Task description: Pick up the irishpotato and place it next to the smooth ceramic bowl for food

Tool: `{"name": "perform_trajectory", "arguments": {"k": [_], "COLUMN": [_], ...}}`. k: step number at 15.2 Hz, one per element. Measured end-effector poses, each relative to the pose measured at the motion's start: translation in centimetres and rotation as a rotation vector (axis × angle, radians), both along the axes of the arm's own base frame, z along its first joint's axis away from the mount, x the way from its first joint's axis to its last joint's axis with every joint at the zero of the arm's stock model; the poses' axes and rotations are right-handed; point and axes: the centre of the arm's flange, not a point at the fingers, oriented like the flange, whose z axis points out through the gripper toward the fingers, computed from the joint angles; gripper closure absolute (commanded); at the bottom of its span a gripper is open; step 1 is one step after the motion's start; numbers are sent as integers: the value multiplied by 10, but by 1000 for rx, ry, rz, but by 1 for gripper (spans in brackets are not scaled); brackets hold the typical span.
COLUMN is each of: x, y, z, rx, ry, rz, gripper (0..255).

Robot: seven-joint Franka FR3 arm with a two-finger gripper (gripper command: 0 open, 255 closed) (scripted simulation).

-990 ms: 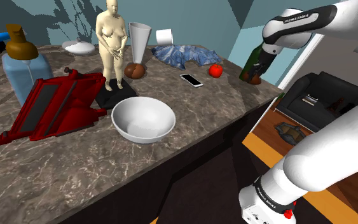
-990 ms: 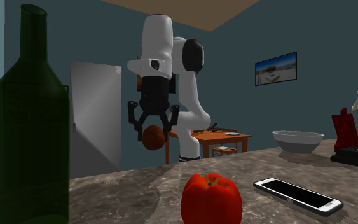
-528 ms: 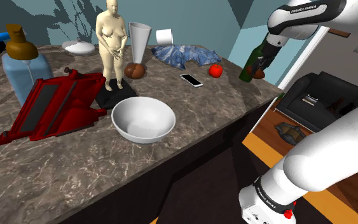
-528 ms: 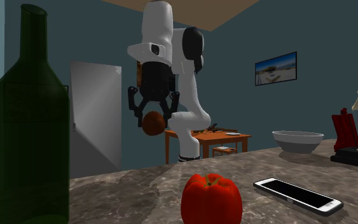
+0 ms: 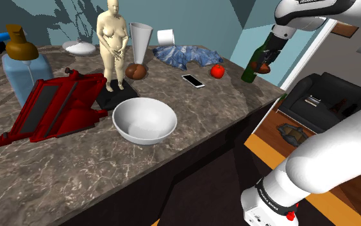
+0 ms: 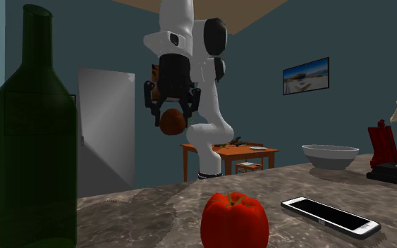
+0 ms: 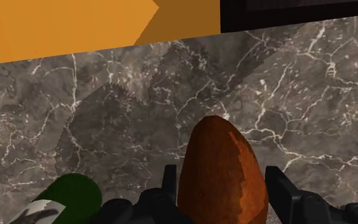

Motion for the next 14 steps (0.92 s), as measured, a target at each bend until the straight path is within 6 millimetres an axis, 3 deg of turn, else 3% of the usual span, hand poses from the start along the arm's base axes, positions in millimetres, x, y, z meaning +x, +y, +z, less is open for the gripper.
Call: {"name": "perform_trajectory", "arguments": {"k": [14], "x": [61], "y": [169], "z": [8], "rx": [0], "ry": [0], "rz": [1], "gripper": [255]}}
